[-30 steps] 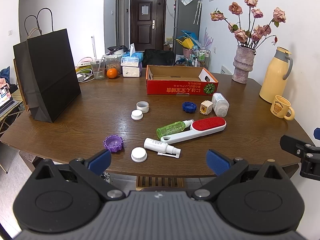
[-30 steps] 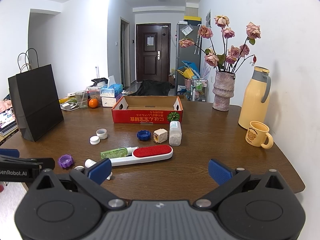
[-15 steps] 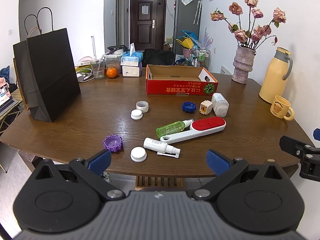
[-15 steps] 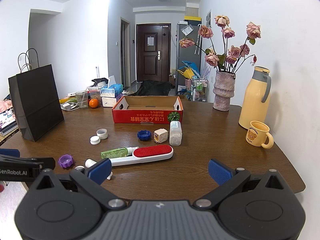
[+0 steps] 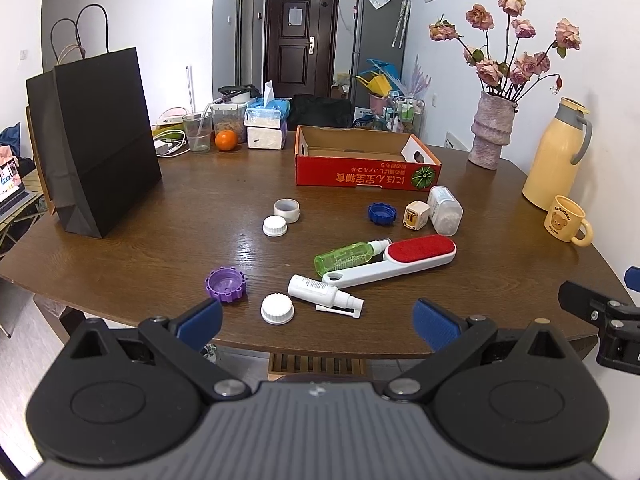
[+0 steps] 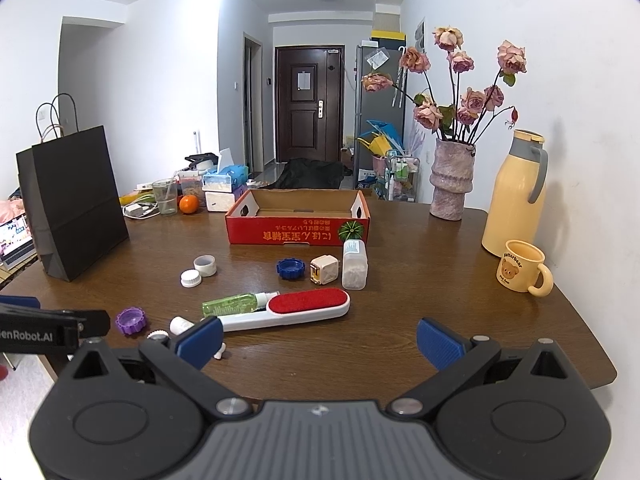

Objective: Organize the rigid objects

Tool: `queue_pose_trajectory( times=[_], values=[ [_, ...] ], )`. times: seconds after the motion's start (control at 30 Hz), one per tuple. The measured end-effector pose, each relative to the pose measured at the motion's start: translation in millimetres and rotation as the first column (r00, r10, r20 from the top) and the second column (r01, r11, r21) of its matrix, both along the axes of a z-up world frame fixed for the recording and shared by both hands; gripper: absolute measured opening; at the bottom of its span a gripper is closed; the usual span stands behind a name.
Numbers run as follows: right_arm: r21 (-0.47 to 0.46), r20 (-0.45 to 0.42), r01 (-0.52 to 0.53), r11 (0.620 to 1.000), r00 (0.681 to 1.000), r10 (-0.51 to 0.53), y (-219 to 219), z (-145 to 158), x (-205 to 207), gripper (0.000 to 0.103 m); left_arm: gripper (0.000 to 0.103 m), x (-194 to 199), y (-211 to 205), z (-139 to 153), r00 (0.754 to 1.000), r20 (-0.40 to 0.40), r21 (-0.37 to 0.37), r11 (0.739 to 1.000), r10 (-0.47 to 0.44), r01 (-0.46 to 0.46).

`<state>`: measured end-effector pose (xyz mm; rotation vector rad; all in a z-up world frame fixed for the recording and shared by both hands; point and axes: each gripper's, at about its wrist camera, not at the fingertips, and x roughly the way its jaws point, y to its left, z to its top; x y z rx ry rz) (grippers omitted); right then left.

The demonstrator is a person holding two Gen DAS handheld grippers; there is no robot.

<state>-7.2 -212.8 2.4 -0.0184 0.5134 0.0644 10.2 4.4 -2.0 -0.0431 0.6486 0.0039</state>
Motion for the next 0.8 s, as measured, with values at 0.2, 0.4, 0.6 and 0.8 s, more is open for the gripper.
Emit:
queue_pose_trajectory(
  times=[0.2,0.4,0.6,0.8],
  values=[
    [-0.002,-0.015,-0.003,1.000,1.000,0.003,0,-10,12,0.103,0.103,13,4,-10,1.000,-0.007,0.001,1.000,0.022,-0.022],
    [0.001,-0.039,-0.020,1.000,0.999,0.021,2,-23,28,0.103,0.103,28,7,-21,0.999,-0.007,0.015,0.999,0.038,-0.038],
    [0.013,-0.074,-0.040,0.999,0.996,0.041,5,-37,46,0.103,0.103,46,11,-34,0.998,-0.033,0.017,0.998,0.057,-0.057],
    [0.023,-0.102,-0.056,0.998,0.993,0.058,8,-51,65,0.103,0.103,64,15,-47,0.997,-0.045,0.023,0.998,0.063,-0.062]
  ],
)
